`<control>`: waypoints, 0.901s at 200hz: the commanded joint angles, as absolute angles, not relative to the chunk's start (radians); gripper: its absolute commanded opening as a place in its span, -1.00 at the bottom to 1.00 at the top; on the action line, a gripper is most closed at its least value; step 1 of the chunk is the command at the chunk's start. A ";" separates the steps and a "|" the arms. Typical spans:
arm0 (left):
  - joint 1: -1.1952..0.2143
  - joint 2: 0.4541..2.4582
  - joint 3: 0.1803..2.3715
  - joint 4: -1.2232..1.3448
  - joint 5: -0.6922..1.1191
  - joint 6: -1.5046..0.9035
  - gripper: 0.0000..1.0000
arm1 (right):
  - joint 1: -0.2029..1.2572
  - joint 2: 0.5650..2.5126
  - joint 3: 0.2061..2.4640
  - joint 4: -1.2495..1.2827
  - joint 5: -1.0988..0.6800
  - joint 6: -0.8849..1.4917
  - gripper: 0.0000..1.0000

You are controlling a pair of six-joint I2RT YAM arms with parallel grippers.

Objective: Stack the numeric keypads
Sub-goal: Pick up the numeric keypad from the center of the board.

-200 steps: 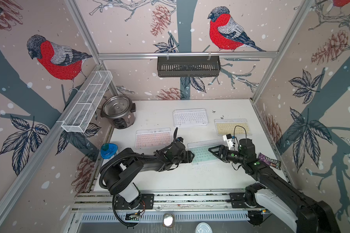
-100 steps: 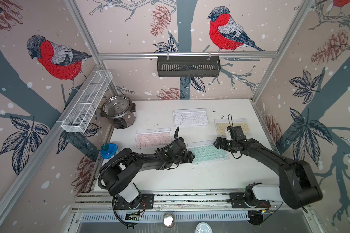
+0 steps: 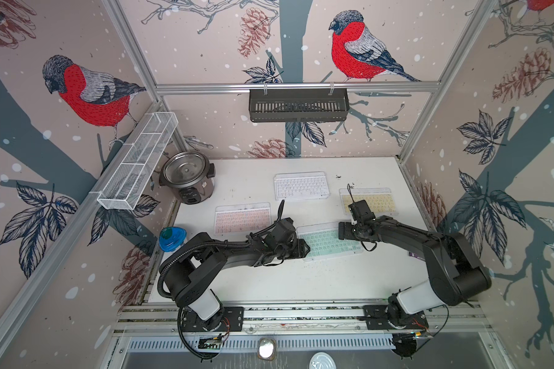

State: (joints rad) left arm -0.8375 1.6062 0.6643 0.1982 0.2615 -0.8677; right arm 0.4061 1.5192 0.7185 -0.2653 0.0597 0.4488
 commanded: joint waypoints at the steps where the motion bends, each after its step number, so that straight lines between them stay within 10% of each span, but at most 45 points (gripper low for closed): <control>1: -0.810 1.605 0.658 0.105 0.272 -0.882 0.32 | 0.465 1.520 0.698 -0.303 -0.015 0.508 0.88; 180: -0.745 1.642 0.616 0.089 0.290 -0.826 0.31 | 0.551 1.386 0.565 -0.162 -0.275 0.610 0.81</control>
